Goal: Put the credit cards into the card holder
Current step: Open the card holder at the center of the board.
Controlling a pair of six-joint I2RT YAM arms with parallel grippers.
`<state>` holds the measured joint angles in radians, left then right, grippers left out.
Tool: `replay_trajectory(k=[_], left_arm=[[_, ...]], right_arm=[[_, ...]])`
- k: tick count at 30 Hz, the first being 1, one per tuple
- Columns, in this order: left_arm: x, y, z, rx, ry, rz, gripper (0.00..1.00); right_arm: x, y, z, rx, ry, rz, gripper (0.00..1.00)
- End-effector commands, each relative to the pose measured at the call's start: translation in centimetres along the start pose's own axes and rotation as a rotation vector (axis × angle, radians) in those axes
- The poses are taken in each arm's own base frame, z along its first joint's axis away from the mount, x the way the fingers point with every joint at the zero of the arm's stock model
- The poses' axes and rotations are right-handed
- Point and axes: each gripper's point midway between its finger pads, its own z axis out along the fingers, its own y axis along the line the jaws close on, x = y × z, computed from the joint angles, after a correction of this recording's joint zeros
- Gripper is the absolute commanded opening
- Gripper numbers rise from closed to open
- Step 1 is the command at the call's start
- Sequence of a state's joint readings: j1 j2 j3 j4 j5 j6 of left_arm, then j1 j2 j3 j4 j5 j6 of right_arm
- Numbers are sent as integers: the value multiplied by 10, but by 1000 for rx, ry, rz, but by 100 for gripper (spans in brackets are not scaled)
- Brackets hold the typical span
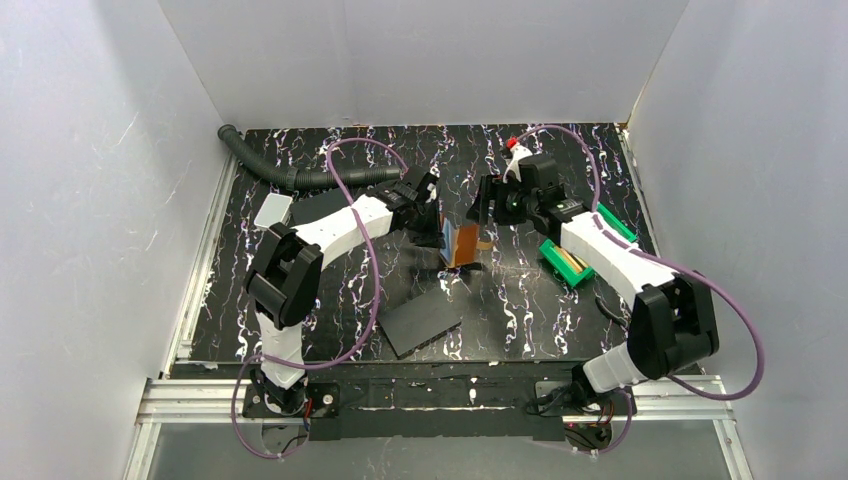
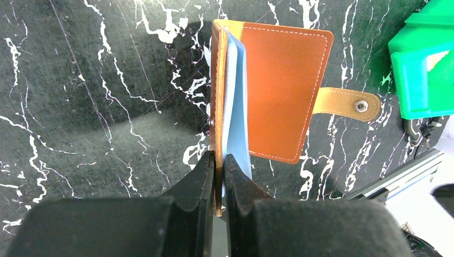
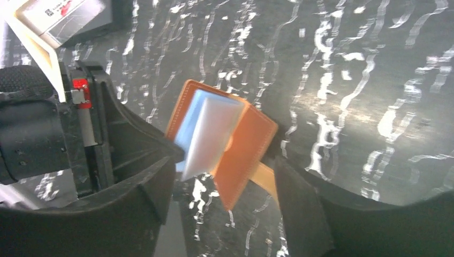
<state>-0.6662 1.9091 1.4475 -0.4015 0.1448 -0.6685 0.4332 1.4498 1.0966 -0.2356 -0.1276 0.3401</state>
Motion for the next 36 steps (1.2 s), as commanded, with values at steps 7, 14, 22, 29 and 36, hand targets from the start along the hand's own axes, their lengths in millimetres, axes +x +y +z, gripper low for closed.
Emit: replay_trajectory(k=[7, 14, 22, 29, 36], left_arm=[[1, -3, -9, 8, 2, -15, 9], [3, -14, -12, 110, 3, -32, 37], [6, -25, -4, 189, 45, -41, 48], [13, -19, 8, 120, 78, -13, 71], [17, -16, 17, 101, 108, -4, 73]], right_arm=[[59, 15, 53, -220, 126, 155, 44], [102, -16, 76, -149, 185, 162, 27], [96, -8, 72, -179, 154, 181, 27], [83, 6, 65, -232, 123, 200, 29], [69, 28, 58, -340, 88, 261, 29]])
